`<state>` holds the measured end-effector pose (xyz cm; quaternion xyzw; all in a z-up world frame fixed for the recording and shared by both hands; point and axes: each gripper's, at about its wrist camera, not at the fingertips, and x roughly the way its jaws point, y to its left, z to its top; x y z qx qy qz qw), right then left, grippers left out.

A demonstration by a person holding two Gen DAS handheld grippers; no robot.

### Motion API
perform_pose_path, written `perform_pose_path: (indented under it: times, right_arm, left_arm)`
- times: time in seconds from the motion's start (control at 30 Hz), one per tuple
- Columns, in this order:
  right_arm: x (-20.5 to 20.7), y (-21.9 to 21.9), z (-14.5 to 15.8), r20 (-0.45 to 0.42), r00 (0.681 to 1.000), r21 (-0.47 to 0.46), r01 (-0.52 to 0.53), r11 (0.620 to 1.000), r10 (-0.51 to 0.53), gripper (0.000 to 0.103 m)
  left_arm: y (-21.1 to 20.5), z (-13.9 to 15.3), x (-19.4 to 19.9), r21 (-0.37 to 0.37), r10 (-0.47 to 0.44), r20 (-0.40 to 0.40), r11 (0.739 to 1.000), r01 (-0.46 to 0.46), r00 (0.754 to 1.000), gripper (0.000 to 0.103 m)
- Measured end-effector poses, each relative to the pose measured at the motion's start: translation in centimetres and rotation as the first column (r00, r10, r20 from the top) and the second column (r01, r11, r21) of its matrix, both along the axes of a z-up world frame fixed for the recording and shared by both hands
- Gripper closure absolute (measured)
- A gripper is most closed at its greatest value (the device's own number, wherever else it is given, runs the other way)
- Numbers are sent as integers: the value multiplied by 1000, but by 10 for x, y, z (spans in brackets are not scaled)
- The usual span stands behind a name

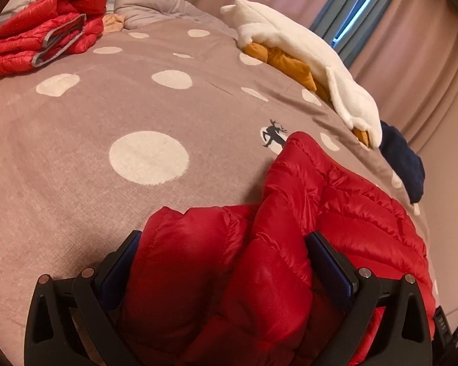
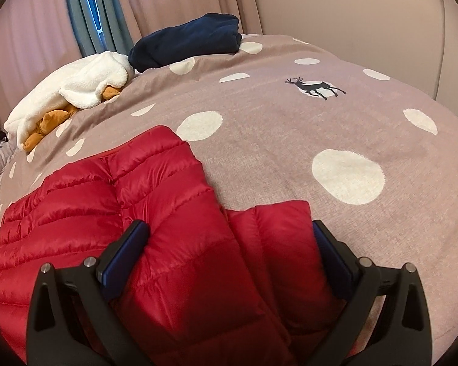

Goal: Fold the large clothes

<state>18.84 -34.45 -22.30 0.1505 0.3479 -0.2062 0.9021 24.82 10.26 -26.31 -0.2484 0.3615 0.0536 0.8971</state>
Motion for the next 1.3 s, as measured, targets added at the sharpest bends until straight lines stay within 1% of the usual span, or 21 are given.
perform_pose_path:
  times: [0.43, 0.5, 0.57, 0.6, 0.67, 0.7, 0.8, 0.9, 0.93, 0.97, 1.0, 1.03, 1.07, 1.1, 1.13, 1.17, 1.2, 1.23, 1.27, 1.3]
  right_arm:
    - [0, -1, 1, 0, 1000, 1, 0, 1000, 0, 0]
    - [-1, -1, 1, -1, 1000, 7, -3, 1000, 3, 0]
    - [-6, -5, 7, -19, 1000, 47, -20, 999, 21, 0]
    - [-13, -6, 12, -12, 1000, 78, -28, 997, 29, 0]
    - [-36, -9, 21, 46, 999, 135, -36, 990, 30, 0]
    - [-44, -9, 23, 57, 998, 152, -37, 988, 29, 0]
    - [-75, -15, 23, 48, 999, 203, -20, 979, 11, 0]
    - [-102, -25, 12, 22, 1000, 272, 14, 962, -21, 0]
    - [-112, -28, 6, 21, 999, 314, 38, 949, -47, 1]
    - [-118, -27, 4, 25, 998, 336, 50, 941, -61, 1]
    - [-125, -26, 1, 40, 996, 358, 56, 932, -75, 1]
    - [-128, -21, 2, 49, 996, 355, 52, 933, -74, 1]
    - [-128, -17, 2, 50, 996, 350, 47, 936, -68, 0]
    - [-125, -12, 2, 45, 998, 345, 31, 938, -50, 0]
    - [-120, -6, 1, 38, 999, 348, 8, 938, -23, 0]
    - [-118, 0, 0, 39, 999, 355, -10, 935, -4, 0]
    - [-116, 5, 0, 48, 999, 370, -29, 929, 12, 0]
    - [-114, 15, -2, 61, 997, 395, -57, 917, 36, 0]
    - [-111, 20, -3, 59, 997, 398, -61, 915, 41, 0]
    - [-109, 24, -3, 56, 998, 391, -59, 918, 40, 0]
  left_arm:
    - [3, 1, -2, -16, -2, 1, 1000, 2, 1000, 1]
    - [2, 4, -4, -10, 1, -23, 1000, -1, 1000, 1]
    - [3, 11, -13, -13, 10, -59, 1000, -11, 998, 1]
    - [5, 14, -19, -26, 3, -61, 1000, -4, 998, 1]
    - [13, 18, -38, -79, -8, -64, 997, 3, 998, 1]
    - [19, 19, -47, -116, -7, -72, 993, -1, 997, 1]
    - [39, 12, -77, -238, -13, -104, 971, -13, 994, 1]
    - [43, 11, -95, -266, -39, -103, 964, 10, 994, 1]
    - [39, 13, -103, -269, -44, -91, 963, 18, 995, 1]
    - [37, 14, -105, -276, -48, -85, 961, 23, 995, 1]
    - [33, 13, -106, -299, -62, -74, 953, 37, 995, 1]
    - [25, 10, -105, -350, -91, -67, 935, 62, 994, 1]
    - [19, 8, -104, -380, -114, -77, 922, 76, 991, 1]
    - [14, 8, -101, -390, -133, -83, 916, 90, 988, 1]
    - [5, 10, -98, -395, -168, -78, 910, 124, 983, 1]
    - [-4, 10, -96, -407, -197, -67, 900, 153, 978, 1]
    - [-11, 9, -93, -434, -225, -58, 883, 179, 973, 1]
    - [-18, 6, -89, -477, -249, -51, 857, 196, 967, 1]
    - [-23, 2, -84, -532, -270, -41, 821, 208, 962, 1]
    - [-30, -4, -77, -606, -293, -24, 765, 219, 956, 1]
